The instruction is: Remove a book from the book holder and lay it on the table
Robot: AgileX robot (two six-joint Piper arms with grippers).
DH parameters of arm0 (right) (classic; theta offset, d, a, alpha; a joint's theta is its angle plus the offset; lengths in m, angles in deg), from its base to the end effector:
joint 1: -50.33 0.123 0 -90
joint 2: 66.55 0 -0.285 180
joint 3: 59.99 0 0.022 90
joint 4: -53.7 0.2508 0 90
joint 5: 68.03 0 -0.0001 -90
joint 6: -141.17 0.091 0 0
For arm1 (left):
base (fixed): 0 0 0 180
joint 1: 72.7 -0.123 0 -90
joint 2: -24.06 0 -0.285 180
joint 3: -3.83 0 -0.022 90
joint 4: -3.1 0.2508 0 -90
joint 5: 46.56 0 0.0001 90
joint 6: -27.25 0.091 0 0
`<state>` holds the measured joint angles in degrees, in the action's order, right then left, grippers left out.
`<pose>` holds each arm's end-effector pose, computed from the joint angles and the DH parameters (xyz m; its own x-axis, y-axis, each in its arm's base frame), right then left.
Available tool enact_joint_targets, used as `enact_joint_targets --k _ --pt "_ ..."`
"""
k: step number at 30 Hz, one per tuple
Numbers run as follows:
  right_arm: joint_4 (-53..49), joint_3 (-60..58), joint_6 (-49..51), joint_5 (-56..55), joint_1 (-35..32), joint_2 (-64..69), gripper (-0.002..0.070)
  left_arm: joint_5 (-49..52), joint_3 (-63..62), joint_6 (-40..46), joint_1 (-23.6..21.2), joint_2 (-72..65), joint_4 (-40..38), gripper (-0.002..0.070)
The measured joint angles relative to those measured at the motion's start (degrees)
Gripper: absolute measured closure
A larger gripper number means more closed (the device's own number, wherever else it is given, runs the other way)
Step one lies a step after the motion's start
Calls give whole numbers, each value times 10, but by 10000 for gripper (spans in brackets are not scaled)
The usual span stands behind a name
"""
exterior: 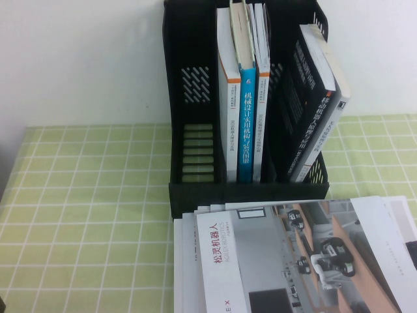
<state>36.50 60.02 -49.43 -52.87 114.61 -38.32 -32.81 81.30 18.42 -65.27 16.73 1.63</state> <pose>0.0443 0.0756 0.2675 0.3111 -0.4056 -0.8595 -0.8133 0.3543 -0.4615 0.0545 -0.0077 0.1904 -0.1691 -0.1575 -0.9729 0.1069 0.9784 -0.1770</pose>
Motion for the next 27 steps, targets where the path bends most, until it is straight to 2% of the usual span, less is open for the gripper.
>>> enact_joint_targets --k 3,7,27 --pt "0 0 0 0 0 0 678 31 11 -69 -13 1 27 678" --pt "0 0 0 0 0 0 678 55 11 -94 -17 2 35 678" --pt "0 0 1 0 -1 -1 678 60 10 -105 -17 2 38 678"
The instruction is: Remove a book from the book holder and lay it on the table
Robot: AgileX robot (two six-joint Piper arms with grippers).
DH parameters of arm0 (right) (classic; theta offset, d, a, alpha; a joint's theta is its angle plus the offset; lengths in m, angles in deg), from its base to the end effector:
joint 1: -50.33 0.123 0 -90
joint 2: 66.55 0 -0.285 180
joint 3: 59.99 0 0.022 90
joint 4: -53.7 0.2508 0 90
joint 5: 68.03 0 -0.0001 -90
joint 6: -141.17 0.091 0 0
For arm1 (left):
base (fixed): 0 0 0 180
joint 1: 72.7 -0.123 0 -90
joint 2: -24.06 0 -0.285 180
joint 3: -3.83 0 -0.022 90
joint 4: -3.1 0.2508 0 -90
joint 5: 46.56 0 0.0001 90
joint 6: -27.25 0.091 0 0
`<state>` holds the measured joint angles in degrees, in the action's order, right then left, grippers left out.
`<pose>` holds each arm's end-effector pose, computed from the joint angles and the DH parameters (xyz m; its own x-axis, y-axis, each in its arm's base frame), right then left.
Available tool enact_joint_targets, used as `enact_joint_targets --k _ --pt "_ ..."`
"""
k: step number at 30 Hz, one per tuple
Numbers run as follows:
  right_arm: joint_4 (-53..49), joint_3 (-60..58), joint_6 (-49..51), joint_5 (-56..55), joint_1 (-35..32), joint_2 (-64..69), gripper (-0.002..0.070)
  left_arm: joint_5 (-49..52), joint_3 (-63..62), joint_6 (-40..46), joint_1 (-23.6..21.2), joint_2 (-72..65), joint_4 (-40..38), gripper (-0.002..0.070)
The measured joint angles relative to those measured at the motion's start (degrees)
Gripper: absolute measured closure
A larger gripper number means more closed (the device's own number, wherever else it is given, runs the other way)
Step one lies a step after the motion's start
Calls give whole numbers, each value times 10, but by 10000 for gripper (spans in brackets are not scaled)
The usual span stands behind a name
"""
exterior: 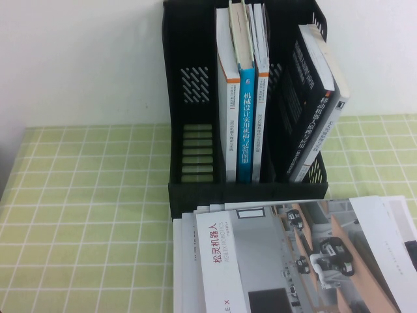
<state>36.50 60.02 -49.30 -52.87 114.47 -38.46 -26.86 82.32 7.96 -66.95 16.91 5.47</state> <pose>0.0443 0.0752 0.2677 0.3091 -0.4037 -0.8611 -0.8127 0.3582 -0.4597 0.0532 -0.0041 0.1753 -0.2768 -0.2669 -0.9231 0.0058 0.9602 -0.2794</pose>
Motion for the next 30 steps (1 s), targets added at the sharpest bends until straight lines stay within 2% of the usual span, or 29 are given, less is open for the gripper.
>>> enact_joint_targets --k 3,6,12,17,22,26,30 --pt "3 0 0 -1 -48 -10 678 0 0 0 0 0 1 678" --pt "3 0 0 -1 -134 -21 678 0 0 0 0 0 1 678" --pt "14 -40 13 -28 -351 -94 678 0 0 0 0 0 1 678" --pt "101 -107 86 -24 -527 -180 678 0 0 0 0 0 1 678" --pt "147 -176 105 -5 -594 -208 678 0 0 0 0 0 1 678" --pt "158 -188 105 53 -607 -208 678 0 0 0 0 0 1 678" --pt "159 -188 105 58 -609 -208 678 0 0 0 0 0 2 678"
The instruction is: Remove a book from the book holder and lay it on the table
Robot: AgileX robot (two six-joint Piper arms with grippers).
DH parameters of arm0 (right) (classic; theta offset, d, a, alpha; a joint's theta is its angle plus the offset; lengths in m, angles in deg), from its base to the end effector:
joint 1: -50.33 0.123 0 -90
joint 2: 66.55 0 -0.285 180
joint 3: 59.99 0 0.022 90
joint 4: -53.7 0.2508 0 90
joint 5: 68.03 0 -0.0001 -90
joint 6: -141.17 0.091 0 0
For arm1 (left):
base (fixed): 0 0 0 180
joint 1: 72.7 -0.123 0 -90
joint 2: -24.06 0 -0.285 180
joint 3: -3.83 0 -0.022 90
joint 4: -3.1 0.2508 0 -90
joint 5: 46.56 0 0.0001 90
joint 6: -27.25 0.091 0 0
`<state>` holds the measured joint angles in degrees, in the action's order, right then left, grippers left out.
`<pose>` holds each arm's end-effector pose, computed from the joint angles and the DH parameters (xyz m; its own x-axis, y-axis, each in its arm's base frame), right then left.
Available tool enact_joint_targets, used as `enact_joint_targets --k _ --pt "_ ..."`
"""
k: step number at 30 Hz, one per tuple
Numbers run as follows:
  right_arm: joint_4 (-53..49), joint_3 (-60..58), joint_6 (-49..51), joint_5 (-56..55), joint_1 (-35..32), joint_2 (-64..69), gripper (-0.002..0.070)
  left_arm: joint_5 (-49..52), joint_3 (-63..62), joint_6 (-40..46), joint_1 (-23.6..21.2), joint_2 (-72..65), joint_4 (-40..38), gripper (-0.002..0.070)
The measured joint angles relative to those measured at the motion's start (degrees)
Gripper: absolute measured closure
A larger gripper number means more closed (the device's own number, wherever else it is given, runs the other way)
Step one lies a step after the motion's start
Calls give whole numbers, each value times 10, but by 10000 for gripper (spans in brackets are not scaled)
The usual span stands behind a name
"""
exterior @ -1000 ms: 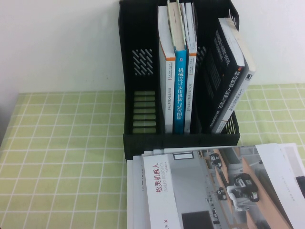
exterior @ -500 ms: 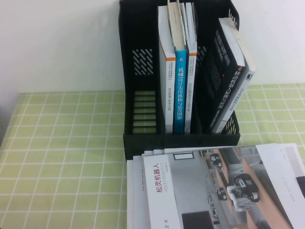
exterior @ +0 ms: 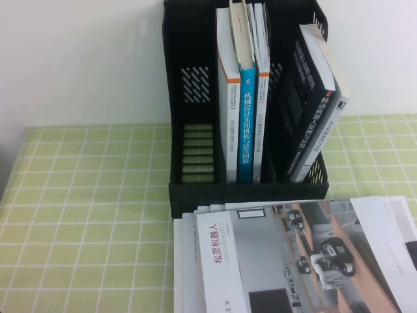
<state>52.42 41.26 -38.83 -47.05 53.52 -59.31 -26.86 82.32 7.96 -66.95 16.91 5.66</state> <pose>0.0529 0.0022 0.1718 -0.2903 -0.0371 -0.9562 -0.0541 0.9983 -0.0223 0.0532 -0.0040 0.1753 -0.2765 -0.2640 -0.9241 0.0057 0.9611 -0.2762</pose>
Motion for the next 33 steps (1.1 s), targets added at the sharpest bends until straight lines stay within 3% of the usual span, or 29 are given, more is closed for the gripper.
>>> enact_joint_targets --k 33 --pt "0 0 0 0 -12 0 678 0 0 -1 -1 0 1 678"
